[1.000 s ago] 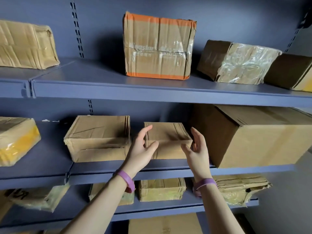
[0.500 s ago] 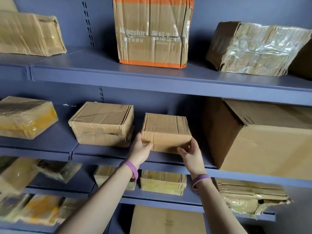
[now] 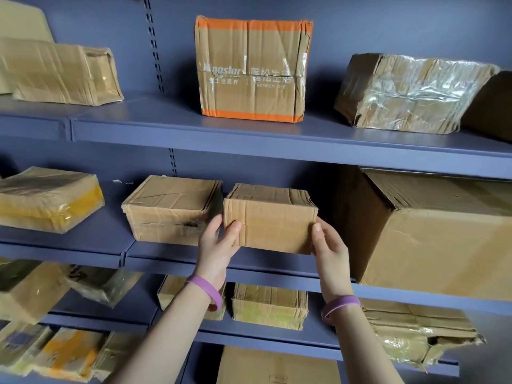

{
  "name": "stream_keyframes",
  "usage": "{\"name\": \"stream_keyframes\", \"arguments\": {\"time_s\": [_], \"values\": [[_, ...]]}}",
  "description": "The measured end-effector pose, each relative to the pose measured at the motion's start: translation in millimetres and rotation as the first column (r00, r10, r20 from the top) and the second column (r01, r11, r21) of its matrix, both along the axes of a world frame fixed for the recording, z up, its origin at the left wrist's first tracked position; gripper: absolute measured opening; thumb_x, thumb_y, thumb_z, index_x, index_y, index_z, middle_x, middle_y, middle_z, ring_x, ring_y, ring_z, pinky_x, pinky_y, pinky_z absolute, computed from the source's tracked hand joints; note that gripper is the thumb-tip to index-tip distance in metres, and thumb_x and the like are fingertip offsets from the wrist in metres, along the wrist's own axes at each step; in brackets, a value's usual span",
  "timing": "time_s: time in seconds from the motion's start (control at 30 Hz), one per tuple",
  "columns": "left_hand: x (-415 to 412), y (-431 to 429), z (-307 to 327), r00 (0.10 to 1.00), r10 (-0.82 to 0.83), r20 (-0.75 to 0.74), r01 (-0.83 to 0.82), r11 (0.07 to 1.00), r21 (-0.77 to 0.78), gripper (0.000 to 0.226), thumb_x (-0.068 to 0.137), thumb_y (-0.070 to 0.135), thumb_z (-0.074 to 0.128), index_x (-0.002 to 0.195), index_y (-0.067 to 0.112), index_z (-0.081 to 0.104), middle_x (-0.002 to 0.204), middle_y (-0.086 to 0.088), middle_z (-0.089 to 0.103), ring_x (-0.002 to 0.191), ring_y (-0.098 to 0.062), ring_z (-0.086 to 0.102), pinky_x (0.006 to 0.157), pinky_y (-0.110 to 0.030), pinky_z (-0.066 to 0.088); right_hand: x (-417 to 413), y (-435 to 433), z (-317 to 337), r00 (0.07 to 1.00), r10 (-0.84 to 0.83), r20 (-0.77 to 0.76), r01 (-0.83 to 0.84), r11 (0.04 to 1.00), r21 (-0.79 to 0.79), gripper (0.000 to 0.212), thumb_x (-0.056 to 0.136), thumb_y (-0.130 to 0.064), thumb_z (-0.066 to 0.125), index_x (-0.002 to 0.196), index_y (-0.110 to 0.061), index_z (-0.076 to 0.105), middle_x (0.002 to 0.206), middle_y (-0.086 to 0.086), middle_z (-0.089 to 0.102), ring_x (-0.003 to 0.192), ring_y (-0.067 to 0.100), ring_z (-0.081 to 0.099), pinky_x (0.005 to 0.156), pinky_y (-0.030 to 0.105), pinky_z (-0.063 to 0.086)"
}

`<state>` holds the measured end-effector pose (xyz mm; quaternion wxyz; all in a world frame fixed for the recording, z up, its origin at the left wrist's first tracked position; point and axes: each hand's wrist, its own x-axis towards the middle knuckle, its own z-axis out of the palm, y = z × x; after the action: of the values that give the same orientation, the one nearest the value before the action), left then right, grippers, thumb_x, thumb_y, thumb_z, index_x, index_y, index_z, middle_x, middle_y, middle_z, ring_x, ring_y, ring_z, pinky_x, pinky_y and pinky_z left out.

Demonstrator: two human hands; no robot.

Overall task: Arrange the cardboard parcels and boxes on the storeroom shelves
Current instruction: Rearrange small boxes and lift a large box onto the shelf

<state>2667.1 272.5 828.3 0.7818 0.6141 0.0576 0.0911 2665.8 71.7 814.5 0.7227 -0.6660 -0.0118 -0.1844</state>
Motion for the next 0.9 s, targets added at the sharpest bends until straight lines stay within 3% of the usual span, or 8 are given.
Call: {"name": "stream_keyframes", "arguments": {"time_s": [0.17,0.27,0.4,0.53,0.63,0.7,0.8,0.9], "values": [[-6,4,6,0.999,-0.028,-0.021,0.026,0.996,-0.087,0.016,0.102,0.017,0.054,0.114,0.020,0.066,0.119,-0.002,0.070,0.118,-0.016,0.063,0.099,-0.041,0.054,-3,-4,0,0.990,0.002,-0.139,0.017,0.990,0.140,0.040,0.101,-0.038,0.052,0.138,-0.025,0.051,0.133,-0.001,0.060,0.118,0.015,0.061,0.091,0.033,0.053],[-9,4,9,0.998,-0.057,-0.019,0.055,0.992,-0.116,0.015,0.102,0.020,0.056,0.110,0.026,0.066,0.120,0.001,0.070,0.118,-0.016,0.063,0.085,-0.030,0.057,-6,-5,2,0.963,0.203,-0.180,-0.126,0.923,0.365,0.062,0.093,-0.047,0.058,0.148,-0.022,0.041,0.137,0.004,0.060,0.116,0.021,0.066,0.091,0.045,0.057],[-13,4,10,0.998,-0.038,-0.050,0.027,0.977,-0.211,0.011,0.097,0.024,0.062,0.106,0.029,0.061,0.122,0.000,0.066,0.116,-0.019,0.063,0.075,-0.028,0.057,-12,-4,7,0.901,0.415,-0.125,-0.264,0.755,0.601,0.054,0.092,-0.039,0.056,0.139,-0.013,0.054,0.130,0.012,0.066,0.113,0.024,0.068,0.079,0.035,0.062],[-15,9,6,0.996,-0.059,-0.072,0.038,0.964,-0.264,0.055,0.087,0.028,0.072,0.138,0.022,0.053,0.140,-0.004,0.059,0.118,-0.024,0.065,0.091,-0.036,0.057,-16,-1,2,0.899,0.428,-0.089,-0.277,0.715,0.642,0.051,0.085,-0.018,0.062,0.130,0.004,0.052,0.111,0.014,0.071,0.099,0.022,0.072,0.073,0.030,0.061],[-19,6,10,0.995,-0.096,-0.040,0.081,0.958,-0.274,0.067,0.094,0.007,0.066,0.151,0.027,0.038,0.144,-0.003,0.054,0.123,-0.023,0.061,0.103,-0.044,0.049,-18,0,-4,0.909,0.410,-0.077,-0.281,0.737,0.614,0.045,0.081,-0.010,0.063,0.123,0.004,0.052,0.105,0.014,0.072,0.098,0.023,0.072,0.075,0.030,0.061],[-24,2,14,0.991,-0.130,0.013,0.130,0.966,-0.225,0.073,0.095,0.006,0.064,0.154,0.037,0.032,0.147,0.006,0.048,0.128,-0.019,0.056,0.109,-0.046,0.045,-18,1,-7,0.912,0.406,-0.063,-0.288,0.741,0.607,0.040,0.079,-0.009,0.064,0.117,0.002,0.054,0.103,0.014,0.072,0.096,0.022,0.073,0.072,0.028,0.061],[-32,-3,18,0.981,-0.174,0.081,0.182,0.978,-0.105,0.068,0.096,0.009,0.064,0.147,0.047,0.038,0.145,0.016,0.046,0.126,-0.007,0.056,0.108,-0.045,0.047,-18,1,-9,0.925,0.377,-0.042,-0.281,0.757,0.590,0.046,0.071,-0.014,0.072,0.112,-0.001,0.055,0.102,0.012,0.073,0.097,0.021,0.073,0.072,0.027,0.060],[-36,-9,16,0.977,-0.195,0.090,0.200,0.978,-0.055,0.055,0.092,0.029,0.069,0.139,0.045,0.048,0.148,0.012,0.047,0.123,-0.005,0.060,0.101,-0.044,0.053,-15,2,-10,0.943,0.331,-0.025,-0.262,0.789,0.556,0.073,0.056,-0.026,0.086,0.115,0.002,0.054,0.104,0.013,0.074,0.102,0.024,0.072,0.075,0.029,0.060]]}}
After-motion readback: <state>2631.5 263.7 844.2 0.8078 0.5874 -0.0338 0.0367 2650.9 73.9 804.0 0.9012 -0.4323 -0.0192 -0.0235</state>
